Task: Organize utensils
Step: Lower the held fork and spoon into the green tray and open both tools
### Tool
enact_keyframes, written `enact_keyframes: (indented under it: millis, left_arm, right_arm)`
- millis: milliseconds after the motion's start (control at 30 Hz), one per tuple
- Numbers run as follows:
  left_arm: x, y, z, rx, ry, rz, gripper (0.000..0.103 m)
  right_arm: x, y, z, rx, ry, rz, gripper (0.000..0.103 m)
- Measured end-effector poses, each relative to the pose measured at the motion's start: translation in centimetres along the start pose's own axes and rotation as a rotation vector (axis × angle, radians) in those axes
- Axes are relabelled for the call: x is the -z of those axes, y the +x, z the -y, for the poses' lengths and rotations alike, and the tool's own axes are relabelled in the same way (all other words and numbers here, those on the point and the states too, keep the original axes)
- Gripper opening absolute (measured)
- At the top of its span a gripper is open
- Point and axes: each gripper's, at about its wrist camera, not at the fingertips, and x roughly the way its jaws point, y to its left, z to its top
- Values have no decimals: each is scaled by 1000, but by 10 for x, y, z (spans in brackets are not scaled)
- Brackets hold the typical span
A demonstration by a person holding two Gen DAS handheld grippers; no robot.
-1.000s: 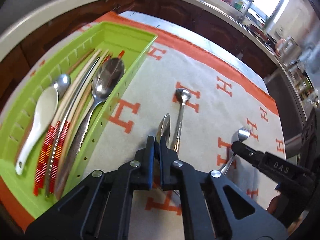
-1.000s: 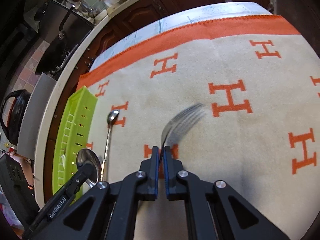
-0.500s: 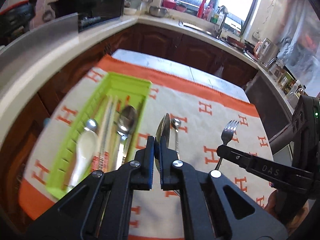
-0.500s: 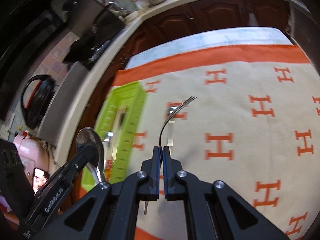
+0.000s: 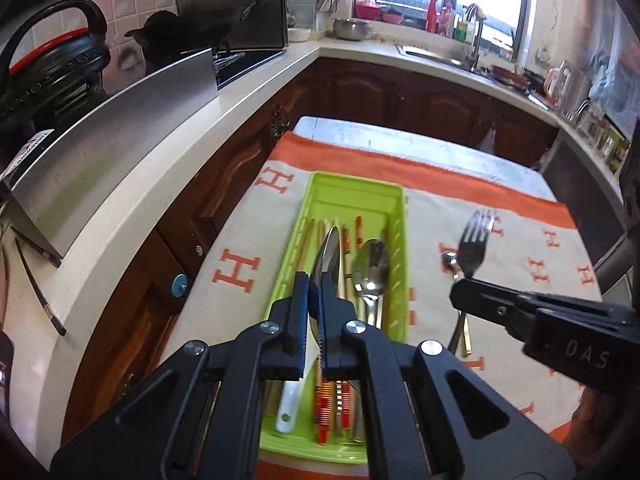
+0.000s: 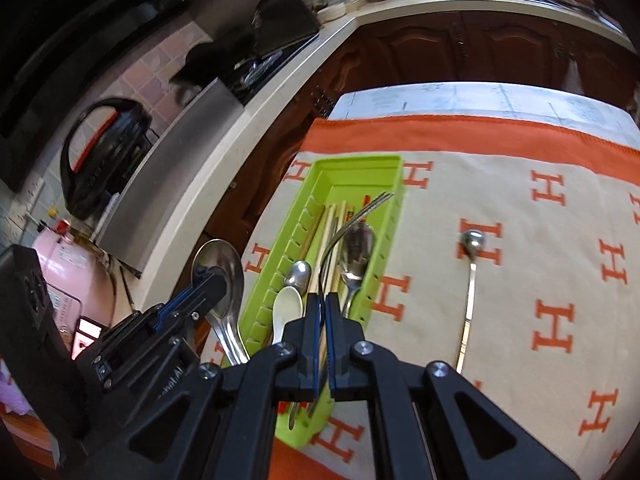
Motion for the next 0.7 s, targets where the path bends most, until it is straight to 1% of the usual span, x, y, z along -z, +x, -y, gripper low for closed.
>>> enact_keyframes:
  millis: [133, 200, 300, 333, 467, 500, 533, 567, 633, 700]
  left_arm:
    - [4, 17, -1, -22, 22, -21, 2]
    - [7, 28, -3, -23, 30, -46, 2]
    - [12, 38, -1, -20, 33, -70, 2]
    - [13, 41, -2, -29, 31, -76, 3]
    - [19, 47, -4, -19, 10, -97, 9]
    - [20, 48, -5, -10, 1, -102, 12]
    - [20, 48, -5, -4, -4, -107, 18]
    - [21, 49, -5, -3, -11, -111, 21]
    - [23, 48, -7, -6, -25, -110, 35]
    - [23, 46, -7, 0, -32, -107, 44]
  right_arm:
    - [1, 20, -8, 14, -26, -39, 2]
    - [2, 30, -12, 13, -44, -67, 3]
    - [5, 39, -17, 10, -67, -95, 6]
    - [6, 41, -18, 23, -69, -96, 7]
    - [6, 43, -16, 31, -64, -110, 8]
    - [7, 42, -16, 31, -62, -106, 8]
    - [7, 40, -16, 35, -61, -101, 8]
    - [7, 39, -16, 38, -58, -97, 8]
    - [8, 35, -12, 38, -43, -88, 8]
    - [9, 30, -7, 32, -26, -82, 8]
